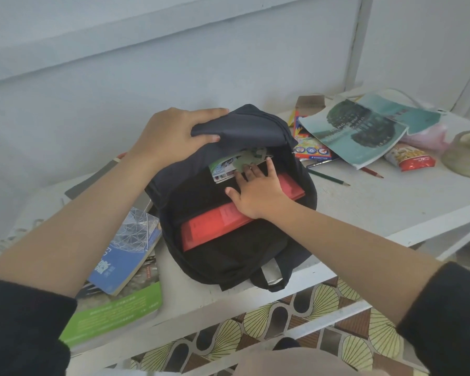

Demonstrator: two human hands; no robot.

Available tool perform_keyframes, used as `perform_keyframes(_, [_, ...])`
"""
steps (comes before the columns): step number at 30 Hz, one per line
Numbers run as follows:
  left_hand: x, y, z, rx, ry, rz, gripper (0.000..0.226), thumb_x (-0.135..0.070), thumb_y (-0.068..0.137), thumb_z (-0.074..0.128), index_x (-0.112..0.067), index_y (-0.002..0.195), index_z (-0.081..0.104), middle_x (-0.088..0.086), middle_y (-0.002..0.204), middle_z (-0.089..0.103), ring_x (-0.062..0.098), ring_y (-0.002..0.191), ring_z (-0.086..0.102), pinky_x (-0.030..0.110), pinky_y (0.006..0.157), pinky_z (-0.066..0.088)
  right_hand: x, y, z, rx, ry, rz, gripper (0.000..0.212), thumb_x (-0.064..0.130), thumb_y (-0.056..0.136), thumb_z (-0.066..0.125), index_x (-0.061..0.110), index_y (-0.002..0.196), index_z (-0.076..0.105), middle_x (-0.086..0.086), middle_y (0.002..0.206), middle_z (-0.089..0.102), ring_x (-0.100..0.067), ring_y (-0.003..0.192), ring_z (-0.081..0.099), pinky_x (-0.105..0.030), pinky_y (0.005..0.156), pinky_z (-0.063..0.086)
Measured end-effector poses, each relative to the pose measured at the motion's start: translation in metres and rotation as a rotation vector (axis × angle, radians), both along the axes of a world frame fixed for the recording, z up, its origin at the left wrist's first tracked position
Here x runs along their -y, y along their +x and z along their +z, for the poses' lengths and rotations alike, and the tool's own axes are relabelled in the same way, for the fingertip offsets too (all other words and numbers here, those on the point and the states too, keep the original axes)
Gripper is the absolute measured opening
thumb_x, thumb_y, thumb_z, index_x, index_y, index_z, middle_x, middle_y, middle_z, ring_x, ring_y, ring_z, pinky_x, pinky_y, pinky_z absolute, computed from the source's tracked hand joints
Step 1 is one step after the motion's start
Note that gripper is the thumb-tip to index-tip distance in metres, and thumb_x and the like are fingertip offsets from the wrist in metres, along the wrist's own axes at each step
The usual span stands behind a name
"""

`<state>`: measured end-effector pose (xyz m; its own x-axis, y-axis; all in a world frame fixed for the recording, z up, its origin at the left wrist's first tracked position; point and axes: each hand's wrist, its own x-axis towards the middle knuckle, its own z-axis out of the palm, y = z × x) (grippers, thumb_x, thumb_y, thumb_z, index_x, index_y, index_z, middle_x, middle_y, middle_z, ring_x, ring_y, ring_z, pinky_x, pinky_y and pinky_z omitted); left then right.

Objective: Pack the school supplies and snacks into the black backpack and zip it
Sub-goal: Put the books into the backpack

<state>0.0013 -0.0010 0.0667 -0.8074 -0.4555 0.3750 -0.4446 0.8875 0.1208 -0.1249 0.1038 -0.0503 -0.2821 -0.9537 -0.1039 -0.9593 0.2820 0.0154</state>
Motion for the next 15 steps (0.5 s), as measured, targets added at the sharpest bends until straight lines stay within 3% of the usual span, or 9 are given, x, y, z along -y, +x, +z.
perform_keyframes(8, [-0.006,-0.004,-0.004,0.01,0.015,0.041,0.046,-0.042,0.087,0.06,-0.048,0.131,0.045,-0.014,0.128,0.058,0.02,0.112,0.058,0.029,0.088,0.041,-0.002,-0.012,-0.002,0.081,-0.051,0.082,0.06,0.049,0.099,0.011,0.019,0.152,0.012,-0.006,0.159,0.009,-0.021,0.147,0.002,-0.051,0.112,-0.014])
perform_keyframes(10, [-0.007,-0.005,-0.008,0.009,0.035,0.059,0.046,-0.042,0.088,0.059,-0.048,0.131,0.045,-0.016,0.131,0.055,0.018,0.116,0.055,0.025,0.088,0.038,-0.017,-0.017,0.001,0.171,-0.118,0.124,0.057,0.045,0.1,0.019,0.015,0.148,0.026,-0.01,0.156,0.02,-0.024,0.145,0.013,-0.049,0.115,-0.002])
perform_keyframes(12, [-0.008,-0.009,-0.012,0.021,0.069,0.079,0.047,-0.043,0.088,0.059,-0.048,0.132,0.044,-0.018,0.134,0.051,0.016,0.121,0.051,0.025,0.09,0.036,-0.037,-0.026,0.004,0.24,-0.288,0.182,0.048,0.037,0.098,0.032,0.011,0.134,0.051,-0.014,0.139,0.048,-0.028,0.132,0.039,-0.044,0.113,0.02])
perform_keyframes(15, [-0.01,-0.015,-0.023,0.097,0.079,0.054,0.057,-0.059,0.079,0.052,-0.043,0.133,0.045,-0.007,0.129,0.055,0.02,0.119,0.049,0.031,0.093,0.035,-0.069,-0.049,0.006,0.371,-0.669,0.164,0.036,0.026,0.087,0.044,0.008,0.108,0.068,-0.008,0.106,0.068,-0.026,0.1,0.061,-0.037,0.092,0.046])
